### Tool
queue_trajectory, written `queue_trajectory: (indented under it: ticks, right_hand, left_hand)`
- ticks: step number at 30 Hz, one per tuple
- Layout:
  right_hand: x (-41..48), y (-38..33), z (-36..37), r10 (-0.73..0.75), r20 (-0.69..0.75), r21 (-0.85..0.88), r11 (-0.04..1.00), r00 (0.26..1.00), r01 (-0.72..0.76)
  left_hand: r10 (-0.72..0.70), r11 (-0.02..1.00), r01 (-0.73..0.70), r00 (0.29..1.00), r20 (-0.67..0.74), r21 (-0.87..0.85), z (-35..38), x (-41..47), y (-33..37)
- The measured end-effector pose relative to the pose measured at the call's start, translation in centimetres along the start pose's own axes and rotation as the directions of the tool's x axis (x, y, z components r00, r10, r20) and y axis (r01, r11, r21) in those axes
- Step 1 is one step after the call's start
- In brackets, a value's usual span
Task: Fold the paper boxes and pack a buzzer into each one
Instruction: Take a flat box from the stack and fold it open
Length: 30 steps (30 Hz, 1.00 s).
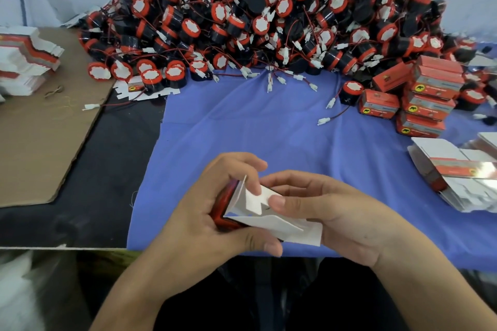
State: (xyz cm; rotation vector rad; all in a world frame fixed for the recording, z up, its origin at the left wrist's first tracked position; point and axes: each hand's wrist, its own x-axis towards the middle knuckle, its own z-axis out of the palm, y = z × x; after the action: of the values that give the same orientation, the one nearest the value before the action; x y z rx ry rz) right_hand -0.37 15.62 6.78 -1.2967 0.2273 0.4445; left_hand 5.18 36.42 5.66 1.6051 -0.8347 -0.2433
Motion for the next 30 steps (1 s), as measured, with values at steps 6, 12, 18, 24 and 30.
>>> queue_trajectory:
  ticks: [6,12,18,24,30]
  right_hand:
    - [-0.1,0.0,0.9,-0.068,-0.148,-0.266,0.963,0.987,0.027]
    - [-0.4,0.2,1.2,-0.191,-0.25,-0.47,0.881,0.949,0.053]
    - [-1.8,1.2,0.2,-0.239,-0.218,0.05,0.966,0.946,0.255]
    - [-1.7,2.9,1.0,-0.349,-0.234,-0.002,0.934,0.908,0.358]
    - [-0.8,4.1,1.7,-0.501,-0.329,-0.084,0.86,0.8,0.504]
  left_hand:
    - [-0.072,0.995,0.078,0.993,0.089,-0.065,1.0,-0.2,-0.9]
    - [-0.167,0.971,0.153,0.984,-0.062,-0.183,2.3,0.8,-2.1]
    - [-0.199,0.904,0.146,0.976,-0.093,-0.402,0.9,-0.3,-2.8]
    - [-0.084,0.975,0.054,0.987,-0.136,-0.215,1.0,-0.2,-2.1]
    - [0.039,0.999,-0.037,0.994,-0.1,0.024,2.0,-0.1,-1.0]
